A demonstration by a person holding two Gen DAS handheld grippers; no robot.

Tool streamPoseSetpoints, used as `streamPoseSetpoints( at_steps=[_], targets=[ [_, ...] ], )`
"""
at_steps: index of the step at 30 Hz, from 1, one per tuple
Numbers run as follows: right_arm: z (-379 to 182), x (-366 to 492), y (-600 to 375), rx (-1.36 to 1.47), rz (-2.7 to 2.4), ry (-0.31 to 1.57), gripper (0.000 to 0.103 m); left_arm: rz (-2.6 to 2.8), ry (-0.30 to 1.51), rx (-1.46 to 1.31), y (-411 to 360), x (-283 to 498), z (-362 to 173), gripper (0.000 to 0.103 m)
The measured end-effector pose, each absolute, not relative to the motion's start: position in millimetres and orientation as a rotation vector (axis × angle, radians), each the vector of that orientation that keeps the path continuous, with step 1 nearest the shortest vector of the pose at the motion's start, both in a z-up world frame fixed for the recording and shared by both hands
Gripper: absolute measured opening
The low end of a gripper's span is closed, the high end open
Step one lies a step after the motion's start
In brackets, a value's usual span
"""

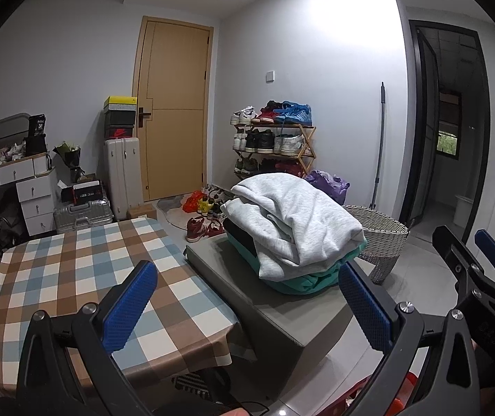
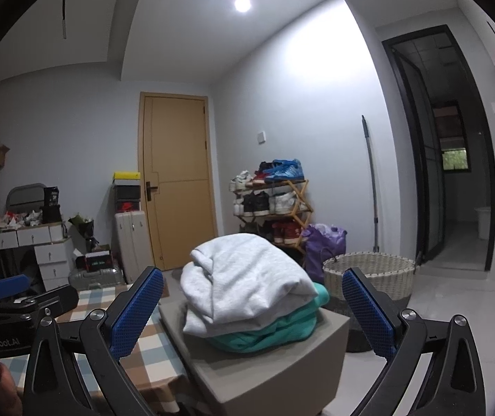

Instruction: Fold large clothes

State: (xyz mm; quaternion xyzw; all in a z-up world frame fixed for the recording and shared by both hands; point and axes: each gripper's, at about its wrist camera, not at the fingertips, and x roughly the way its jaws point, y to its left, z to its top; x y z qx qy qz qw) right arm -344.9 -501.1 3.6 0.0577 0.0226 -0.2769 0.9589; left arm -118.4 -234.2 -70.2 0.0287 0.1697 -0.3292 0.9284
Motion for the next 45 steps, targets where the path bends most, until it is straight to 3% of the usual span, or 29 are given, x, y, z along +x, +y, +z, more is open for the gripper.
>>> streamPoseSetpoints(
  at_steps=[45],
  targets=[
    [2.9,-341.7,-501.9,0.085,-0.565,0.057,0.103,-0.685,0.382,0.086,-235.9,-113.5,-71.9,0.102]
  ],
)
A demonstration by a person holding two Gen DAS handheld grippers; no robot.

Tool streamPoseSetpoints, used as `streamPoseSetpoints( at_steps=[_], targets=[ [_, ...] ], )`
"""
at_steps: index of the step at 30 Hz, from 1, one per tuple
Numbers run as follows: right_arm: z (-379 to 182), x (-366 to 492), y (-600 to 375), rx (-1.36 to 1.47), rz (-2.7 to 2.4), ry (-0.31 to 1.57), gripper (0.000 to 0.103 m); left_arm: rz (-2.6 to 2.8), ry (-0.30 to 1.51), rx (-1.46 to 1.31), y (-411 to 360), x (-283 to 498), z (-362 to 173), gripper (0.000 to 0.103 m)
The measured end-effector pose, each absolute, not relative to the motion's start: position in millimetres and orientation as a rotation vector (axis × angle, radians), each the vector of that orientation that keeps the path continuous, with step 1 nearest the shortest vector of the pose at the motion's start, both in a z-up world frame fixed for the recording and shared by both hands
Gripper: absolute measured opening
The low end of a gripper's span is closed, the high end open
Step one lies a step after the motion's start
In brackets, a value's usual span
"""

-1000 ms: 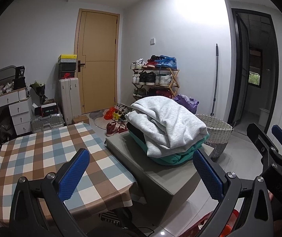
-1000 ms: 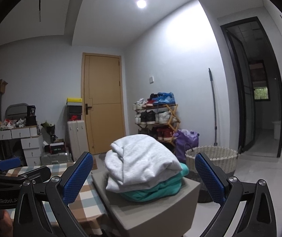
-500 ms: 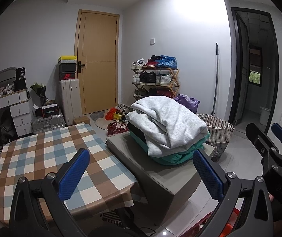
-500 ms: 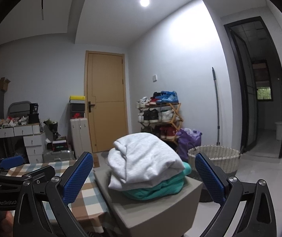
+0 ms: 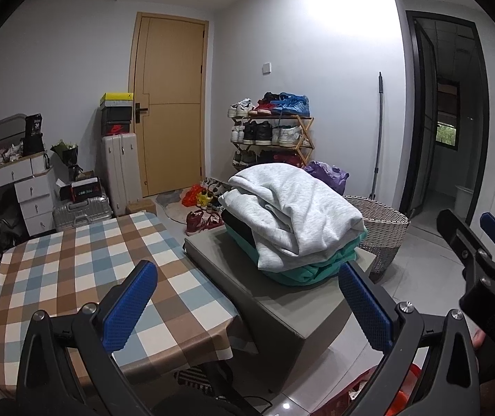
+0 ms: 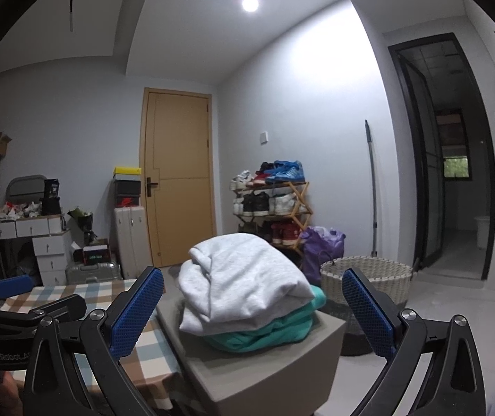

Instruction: Fold large clothes

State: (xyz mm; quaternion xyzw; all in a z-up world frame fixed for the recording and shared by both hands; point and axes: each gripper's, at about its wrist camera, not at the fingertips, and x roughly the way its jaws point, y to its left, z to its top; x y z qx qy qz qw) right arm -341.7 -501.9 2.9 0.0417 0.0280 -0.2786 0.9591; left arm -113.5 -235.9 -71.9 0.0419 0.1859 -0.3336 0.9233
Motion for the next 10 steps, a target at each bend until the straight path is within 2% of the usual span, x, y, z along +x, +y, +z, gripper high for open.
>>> streamPoseSetpoints(
  at_steps=[10],
  targets=[
    [2.1,-341.1,-504.6,0.087,-0.570,0.057,0.103,-0.684,0.385,0.074,-234.7,-108.4,-76.3,0.102]
  ],
)
